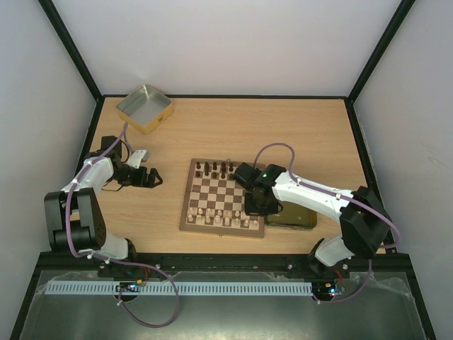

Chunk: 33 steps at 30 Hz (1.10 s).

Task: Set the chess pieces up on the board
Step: Place the chess piece on the chessboard.

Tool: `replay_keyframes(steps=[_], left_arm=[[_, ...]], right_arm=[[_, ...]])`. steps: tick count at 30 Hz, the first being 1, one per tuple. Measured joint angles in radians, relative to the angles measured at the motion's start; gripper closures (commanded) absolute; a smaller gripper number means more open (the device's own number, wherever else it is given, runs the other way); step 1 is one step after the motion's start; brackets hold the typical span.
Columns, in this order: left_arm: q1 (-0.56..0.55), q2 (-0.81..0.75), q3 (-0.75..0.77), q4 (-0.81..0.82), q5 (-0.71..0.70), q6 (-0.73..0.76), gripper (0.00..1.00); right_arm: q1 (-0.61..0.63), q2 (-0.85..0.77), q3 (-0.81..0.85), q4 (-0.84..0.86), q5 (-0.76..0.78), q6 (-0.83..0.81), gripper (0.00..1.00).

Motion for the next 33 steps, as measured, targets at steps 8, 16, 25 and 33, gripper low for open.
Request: replay_keyframes(steps=[8, 16, 25, 33], left_arm=[[0.000, 0.000, 0.000, 0.000, 0.000, 0.000, 0.01], [0.000, 0.000, 0.000, 0.000, 0.000, 0.000, 0.01], [0.000, 0.000, 0.000, 0.000, 0.000, 0.000, 0.01], [0.000, 0.000, 0.000, 0.000, 0.000, 0.000, 0.01]], right_arm=[[0.000, 0.034, -0.030, 0.040, -0.020, 0.000, 0.96], [0.000, 0.041, -0.029, 0.045, -0.024, -0.003, 0.93], [0.000, 0.056, -0.016, 0.045, -0.026, -0.009, 0.93], [0.000, 0.056, -0.015, 0.044, -0.032, -0.016, 0.97]])
